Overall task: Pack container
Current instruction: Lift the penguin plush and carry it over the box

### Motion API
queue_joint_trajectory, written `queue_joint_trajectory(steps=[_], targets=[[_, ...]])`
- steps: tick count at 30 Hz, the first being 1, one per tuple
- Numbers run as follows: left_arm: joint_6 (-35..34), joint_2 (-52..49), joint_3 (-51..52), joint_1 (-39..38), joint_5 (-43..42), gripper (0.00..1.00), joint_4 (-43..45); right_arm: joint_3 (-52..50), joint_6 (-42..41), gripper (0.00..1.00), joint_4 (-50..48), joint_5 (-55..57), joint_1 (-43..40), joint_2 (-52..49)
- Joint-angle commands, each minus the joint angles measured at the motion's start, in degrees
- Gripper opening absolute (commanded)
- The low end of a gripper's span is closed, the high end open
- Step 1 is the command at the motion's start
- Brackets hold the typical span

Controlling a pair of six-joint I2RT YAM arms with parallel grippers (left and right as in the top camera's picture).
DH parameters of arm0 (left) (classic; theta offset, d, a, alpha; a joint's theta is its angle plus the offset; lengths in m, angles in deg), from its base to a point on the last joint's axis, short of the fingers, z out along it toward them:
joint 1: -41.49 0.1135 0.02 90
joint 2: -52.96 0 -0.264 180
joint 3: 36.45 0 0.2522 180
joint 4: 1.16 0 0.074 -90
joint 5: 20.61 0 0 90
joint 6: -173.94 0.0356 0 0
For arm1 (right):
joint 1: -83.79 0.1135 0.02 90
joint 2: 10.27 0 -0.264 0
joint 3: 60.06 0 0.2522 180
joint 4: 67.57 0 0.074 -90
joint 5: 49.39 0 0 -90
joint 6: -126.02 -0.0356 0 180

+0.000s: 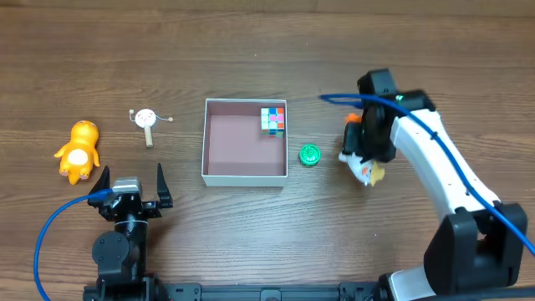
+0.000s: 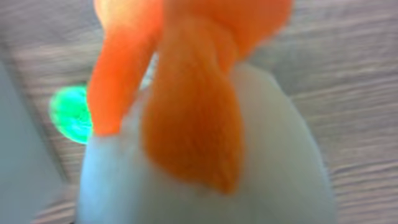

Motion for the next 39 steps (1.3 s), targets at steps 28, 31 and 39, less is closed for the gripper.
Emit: queue_joint_trajectory(steps=[28,31,39], targets=[[-0.37,0.37,0.2,0.09,-0.83,1.0,-0.02,16.09,25.79,0.48,-12.68,2.6,33.77,-10.67],[-0.37,0.37,0.2,0.09,-0.83,1.0,-0.02,16.09,27.54,0.48,-12.41,2.56,33.75,-10.69],[-0.37,0.37,0.2,0.09,-0.83,1.0,-0.02,16.09,34.73,0.55,-11.65,0.0,33.75,-10.69]])
